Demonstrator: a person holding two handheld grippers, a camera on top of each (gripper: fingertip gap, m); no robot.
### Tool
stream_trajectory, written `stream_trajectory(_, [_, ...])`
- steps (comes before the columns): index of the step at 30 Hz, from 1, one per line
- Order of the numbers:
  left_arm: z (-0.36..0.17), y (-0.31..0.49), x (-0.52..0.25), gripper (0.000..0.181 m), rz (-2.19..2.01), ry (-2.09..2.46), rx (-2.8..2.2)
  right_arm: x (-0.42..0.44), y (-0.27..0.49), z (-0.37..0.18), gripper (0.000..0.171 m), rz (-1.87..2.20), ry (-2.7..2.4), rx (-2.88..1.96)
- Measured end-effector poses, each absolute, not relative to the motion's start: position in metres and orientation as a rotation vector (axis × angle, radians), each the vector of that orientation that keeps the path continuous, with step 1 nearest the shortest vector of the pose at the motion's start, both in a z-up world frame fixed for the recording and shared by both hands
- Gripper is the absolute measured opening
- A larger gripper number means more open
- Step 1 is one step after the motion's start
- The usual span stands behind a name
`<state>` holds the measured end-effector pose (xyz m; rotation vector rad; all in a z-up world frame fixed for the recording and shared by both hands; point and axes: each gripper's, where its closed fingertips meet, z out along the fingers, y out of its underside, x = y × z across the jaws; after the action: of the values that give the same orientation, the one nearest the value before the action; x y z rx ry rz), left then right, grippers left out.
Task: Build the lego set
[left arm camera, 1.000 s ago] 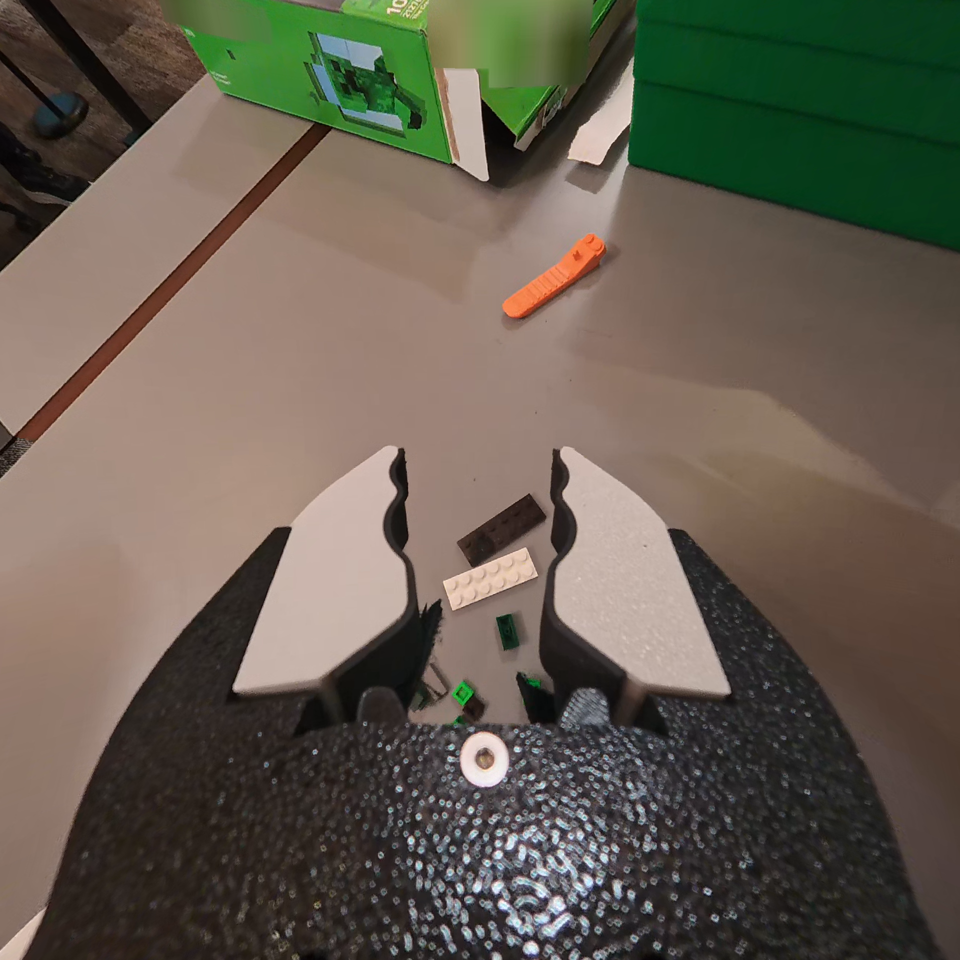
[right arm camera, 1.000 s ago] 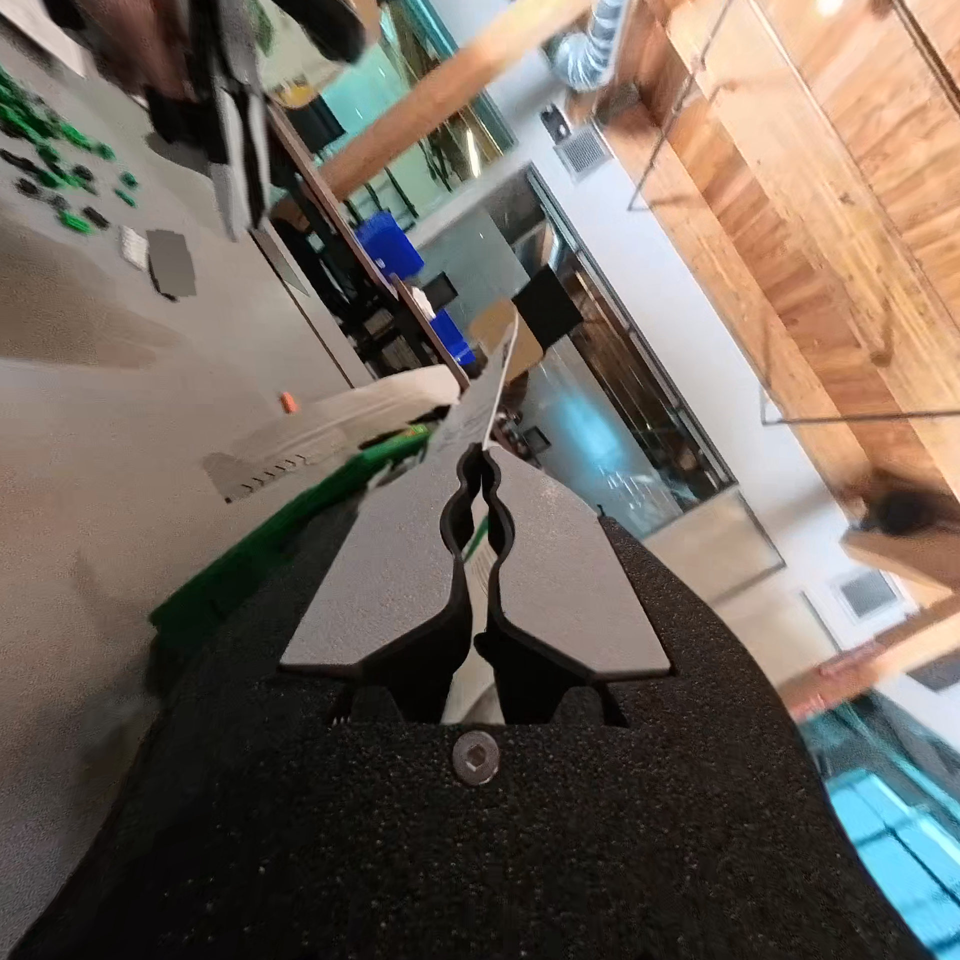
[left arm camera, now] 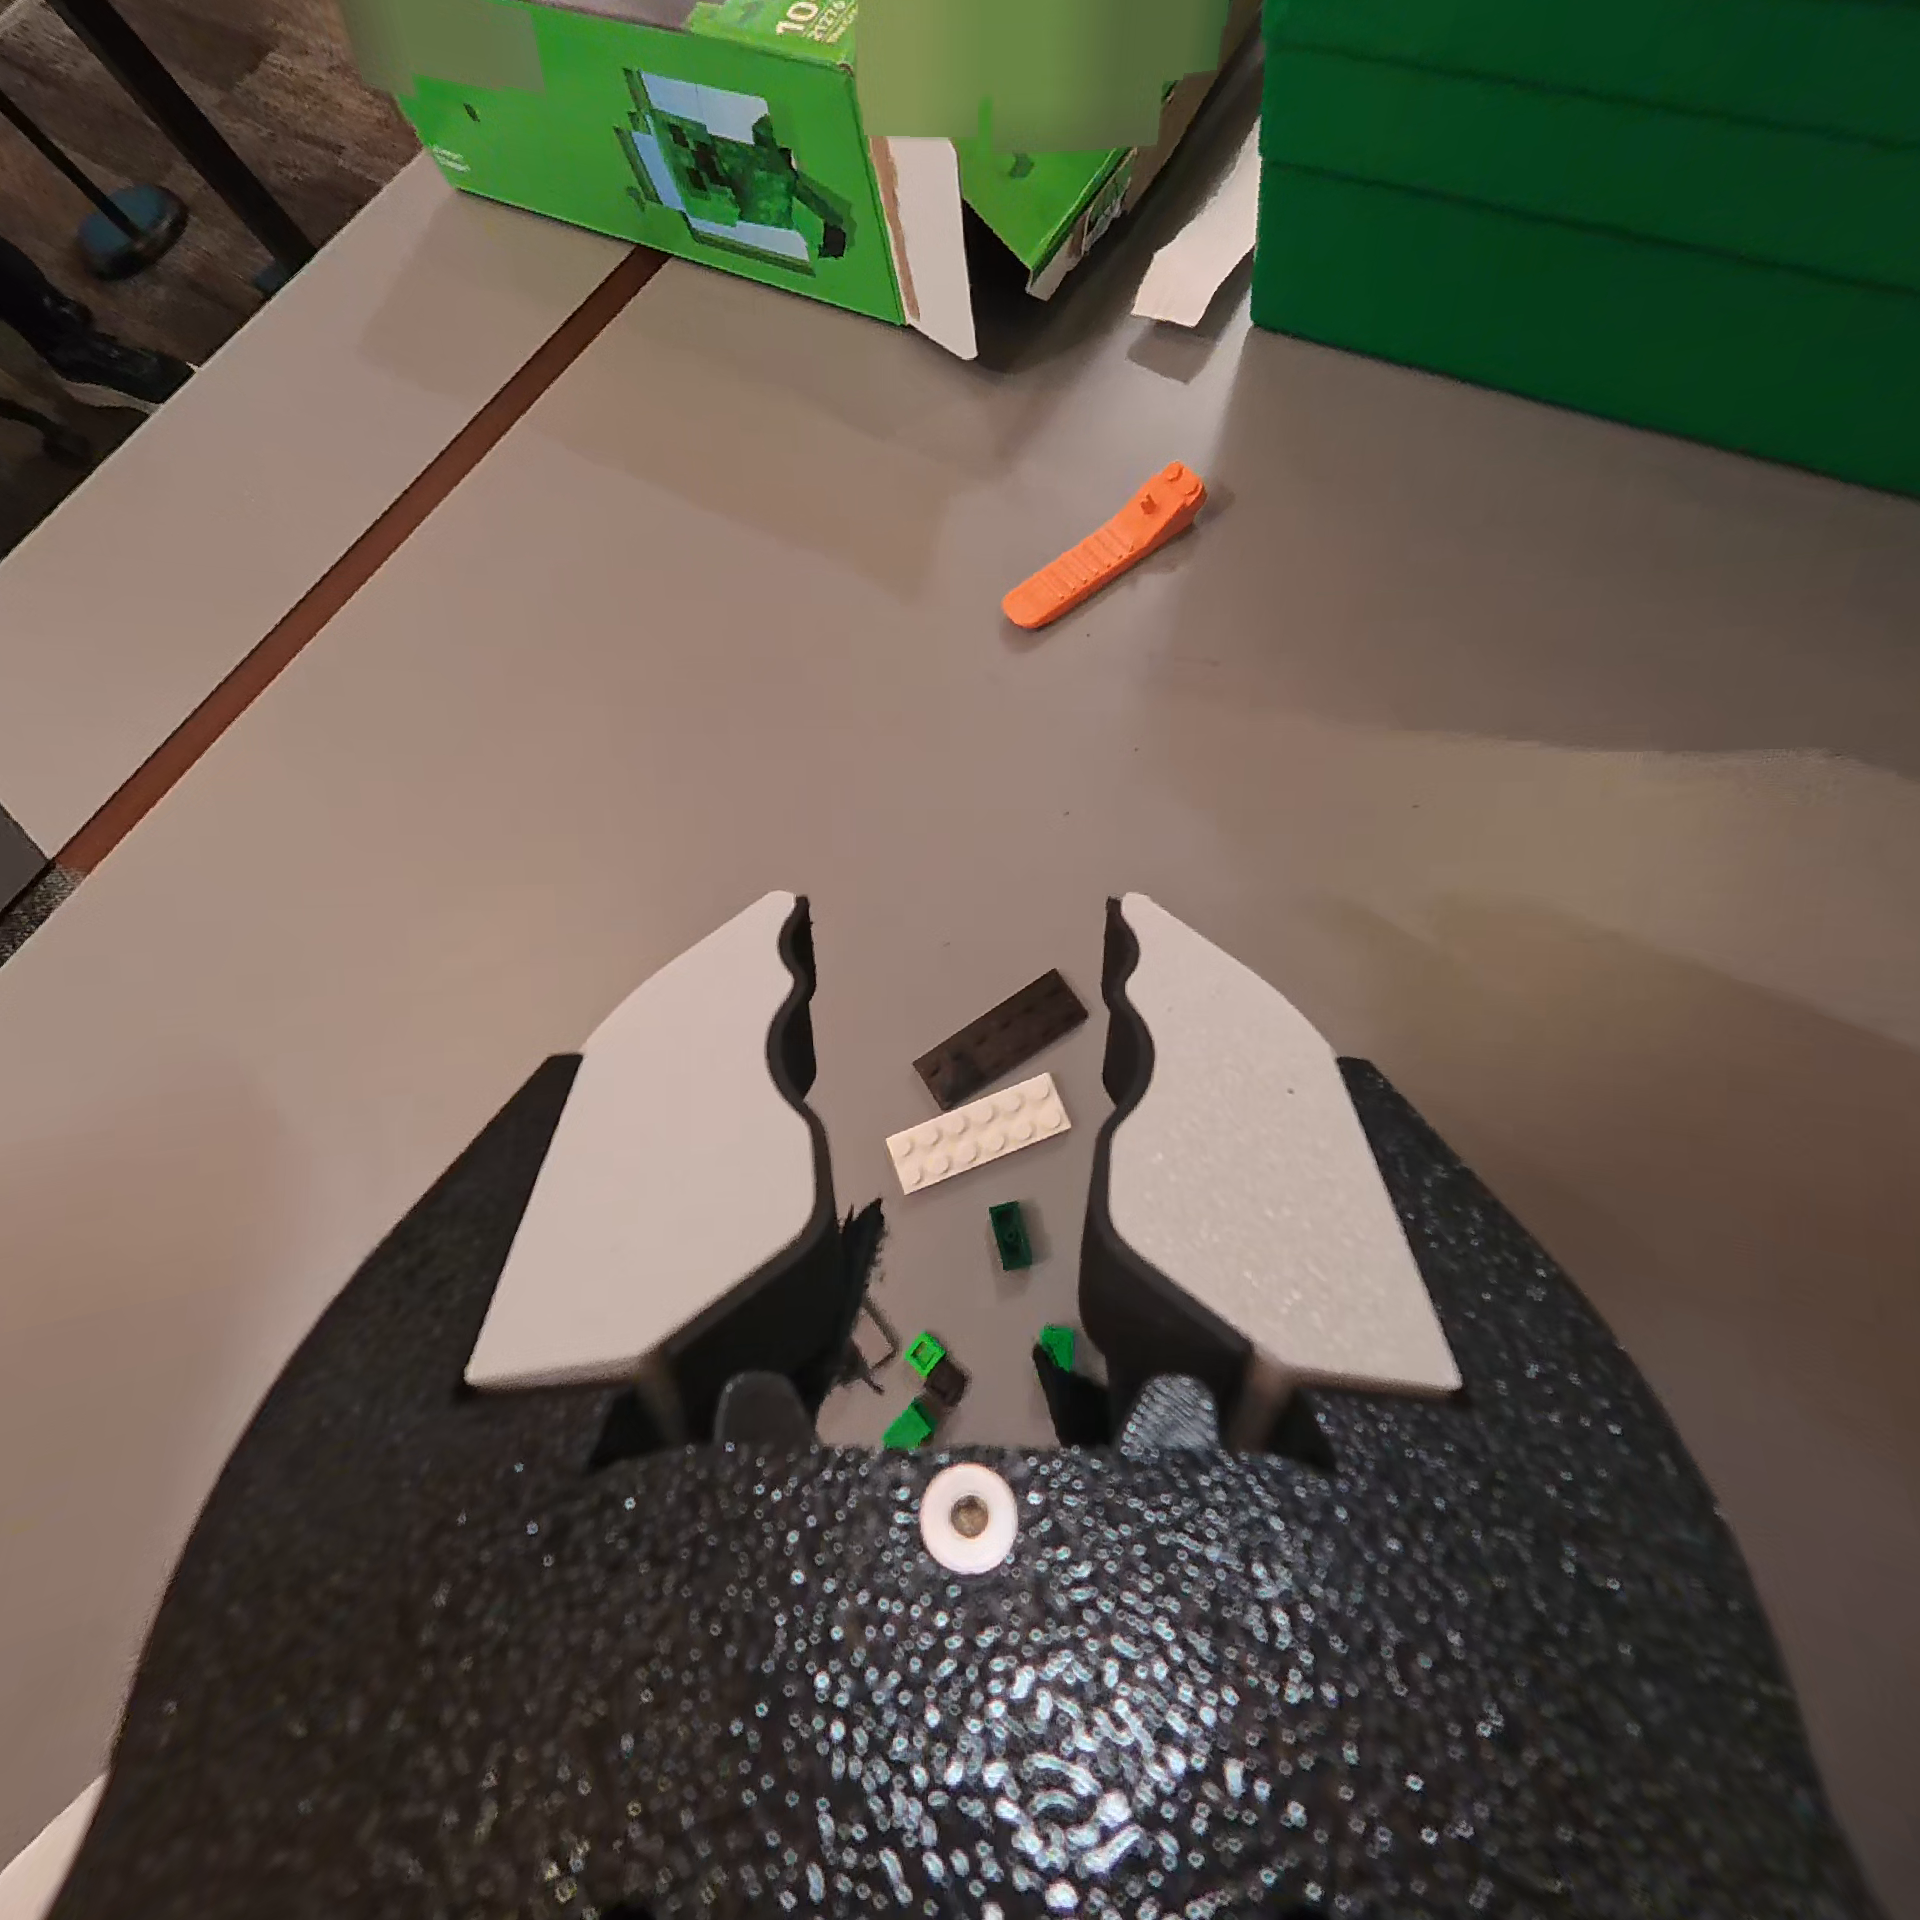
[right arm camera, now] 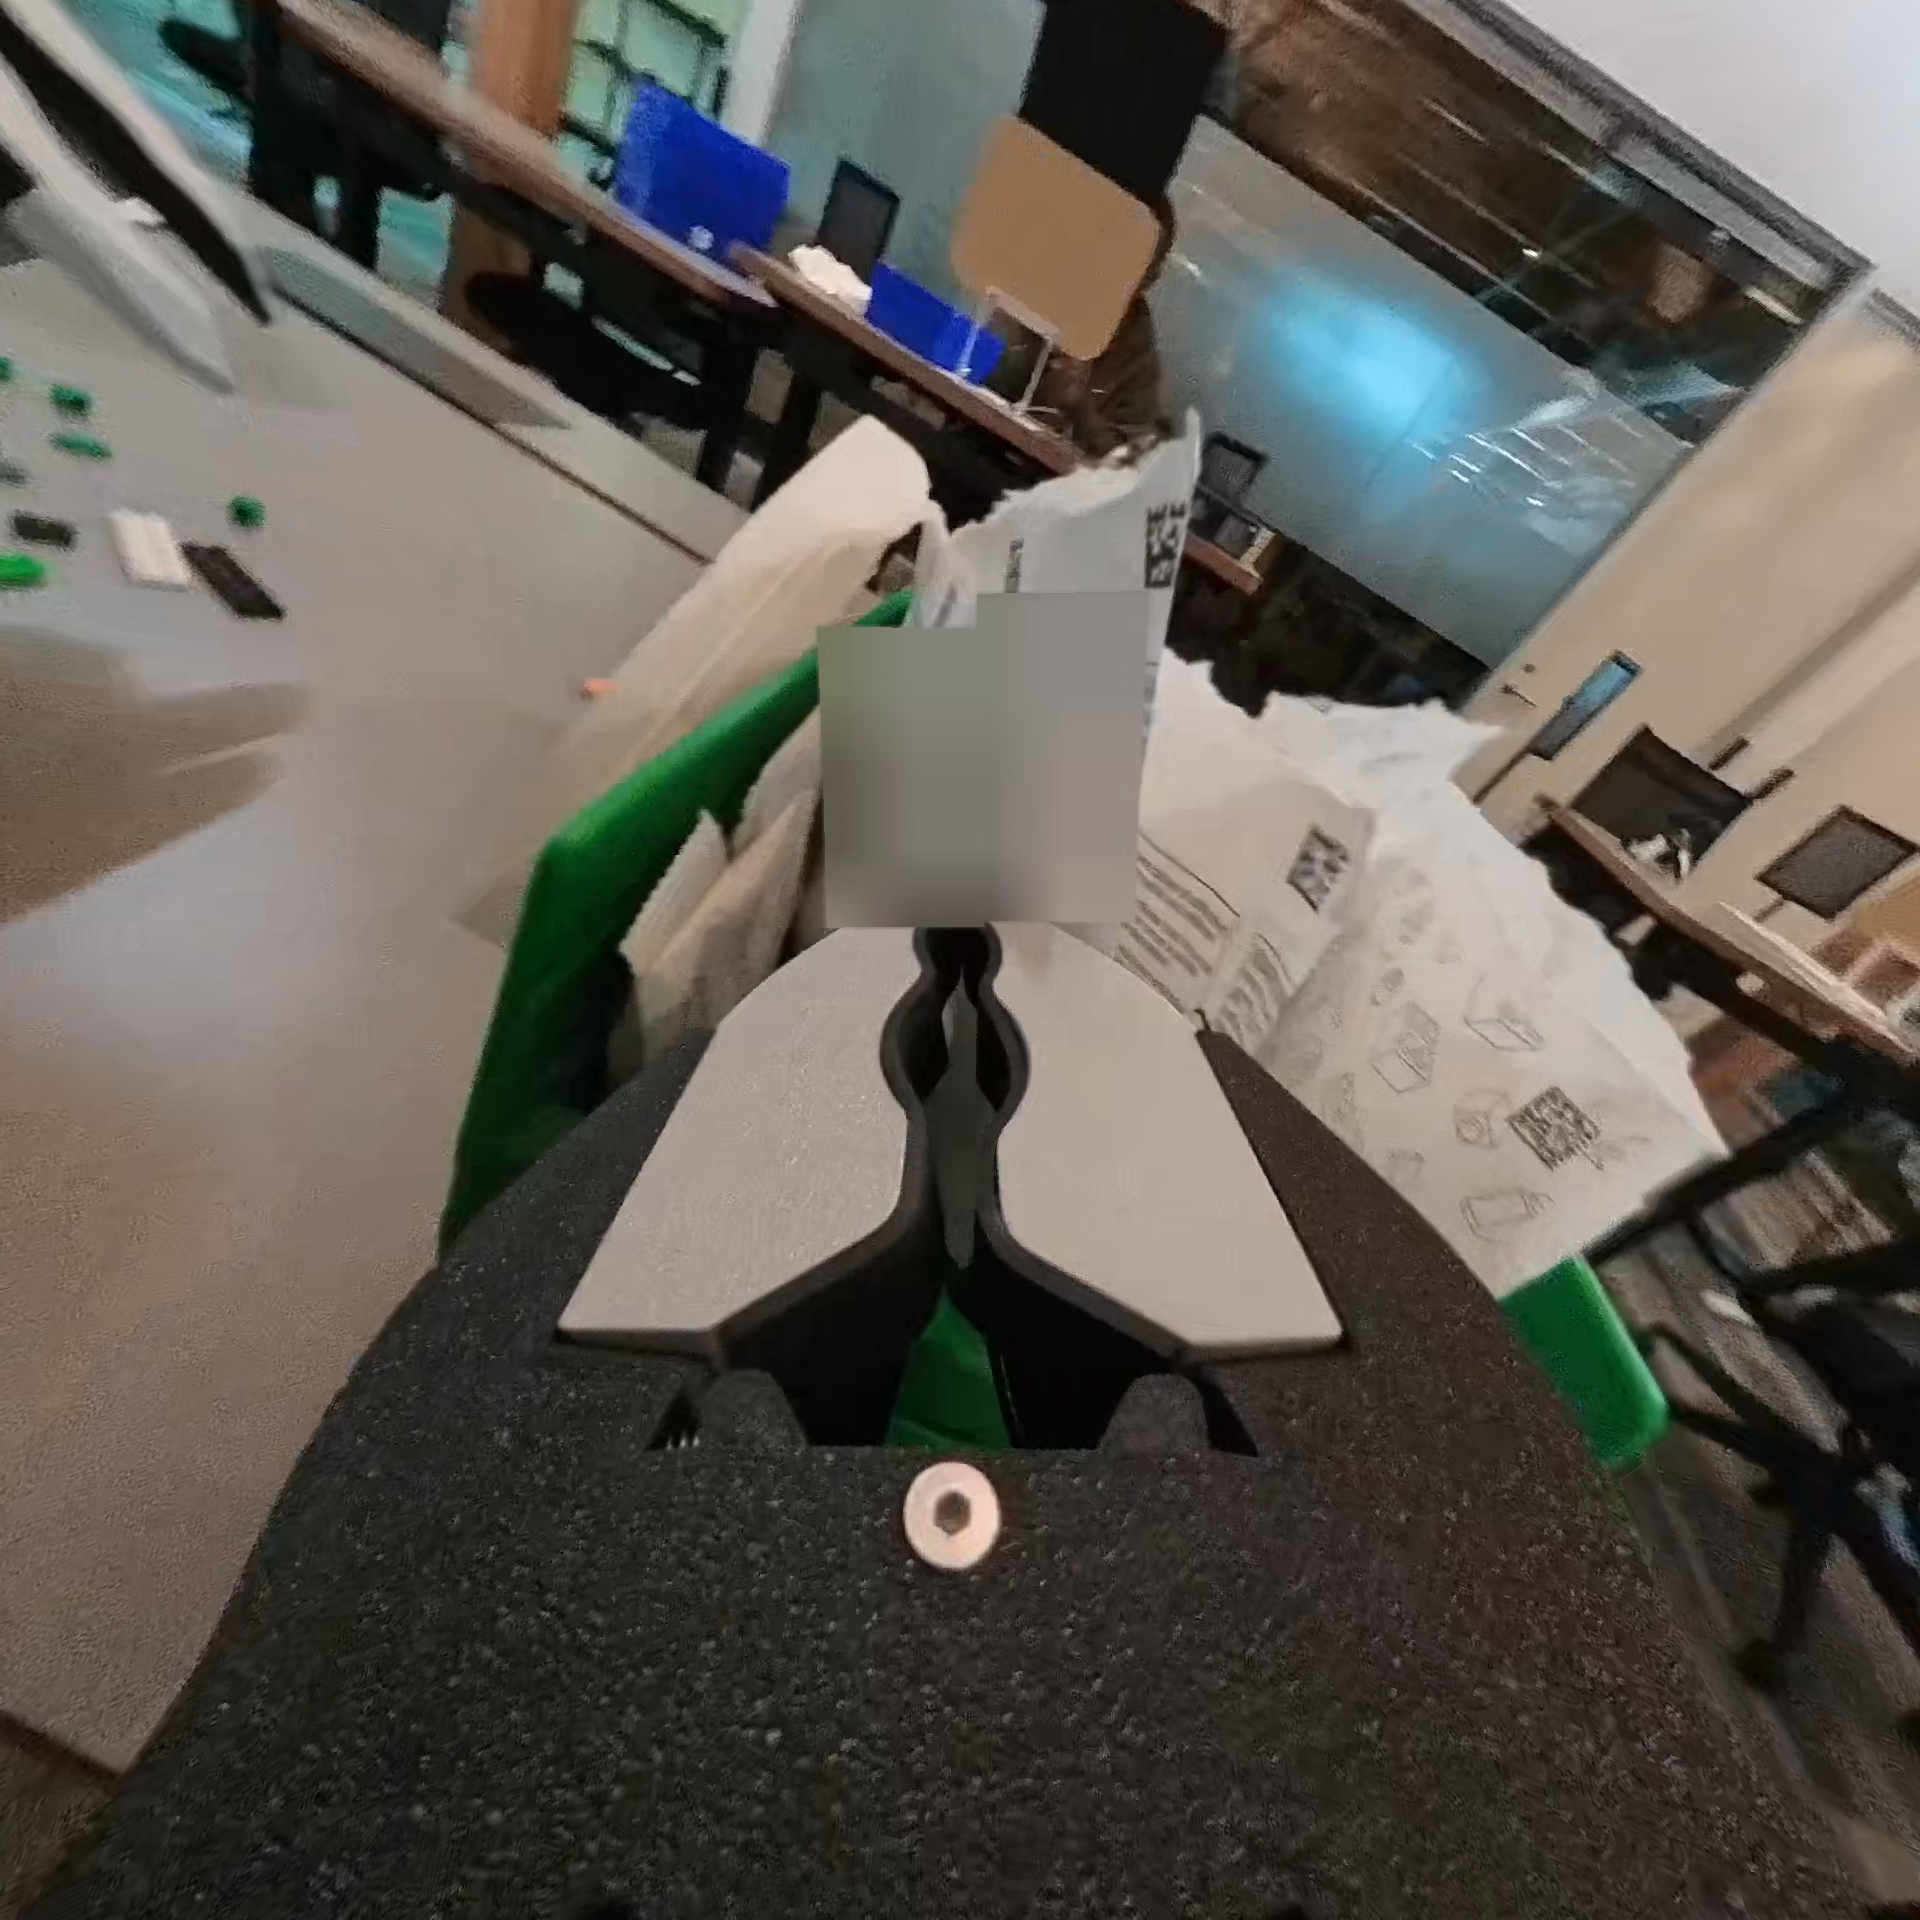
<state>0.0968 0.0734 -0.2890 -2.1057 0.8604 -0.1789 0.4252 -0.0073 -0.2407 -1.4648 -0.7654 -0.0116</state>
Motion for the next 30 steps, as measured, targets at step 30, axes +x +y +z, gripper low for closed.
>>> stream_trajectory(30, [-0.297,0.075,0.095,0.053,-0.193,0.854,-2.128,0.370,-0.075,-0.203,0.000,-0.179,-1.036,-0.846])
